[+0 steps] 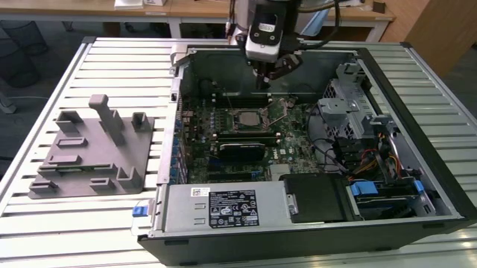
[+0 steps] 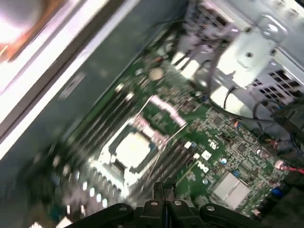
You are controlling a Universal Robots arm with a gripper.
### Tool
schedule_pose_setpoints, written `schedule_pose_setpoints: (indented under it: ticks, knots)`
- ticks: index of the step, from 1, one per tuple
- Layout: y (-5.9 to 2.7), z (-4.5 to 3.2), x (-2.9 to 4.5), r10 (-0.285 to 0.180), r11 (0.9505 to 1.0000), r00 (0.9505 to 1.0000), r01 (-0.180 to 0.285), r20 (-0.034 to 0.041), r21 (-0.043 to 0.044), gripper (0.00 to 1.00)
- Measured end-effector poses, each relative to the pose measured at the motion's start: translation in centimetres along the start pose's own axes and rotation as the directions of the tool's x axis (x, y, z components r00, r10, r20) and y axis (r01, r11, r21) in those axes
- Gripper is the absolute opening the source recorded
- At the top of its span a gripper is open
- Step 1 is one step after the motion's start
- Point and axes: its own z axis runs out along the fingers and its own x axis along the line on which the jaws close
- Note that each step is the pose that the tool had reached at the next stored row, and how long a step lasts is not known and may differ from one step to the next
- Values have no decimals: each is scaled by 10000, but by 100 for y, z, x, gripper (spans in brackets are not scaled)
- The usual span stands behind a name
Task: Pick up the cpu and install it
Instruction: 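Close the cpu cover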
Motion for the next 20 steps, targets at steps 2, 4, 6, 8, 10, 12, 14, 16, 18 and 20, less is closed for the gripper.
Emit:
schedule_pose_setpoints:
  ticks: [2,4,6,8,10,12,14,16,18,20]
  knots:
    - [-103,-77,46,-985,9951,9951,985,-16,-33,11]
    - [-200,-151,94,-1926,9812,9813,1926,-25,-66,11]
    - [-284,-217,140,-2743,9616,9616,2743,-25,-98,11]
    - [-360,-276,183,-3473,9377,9377,3473,-20,-130,11]
    - [-427,-331,224,-4115,9113,9114,4115,-10,-156,11]
    - [-488,-380,263,-4686,8833,8834,4685,2,-181,11]
    - [-540,-423,299,-5165,8561,8563,5164,16,-200,11]
    - [-586,-462,332,-5586,8292,8295,5585,30,-217,11]
    - [-623,-494,358,-5916,8060,8062,5915,44,-230,11]
    - [-653,-519,381,-6182,7857,7860,6182,56,-240,11]
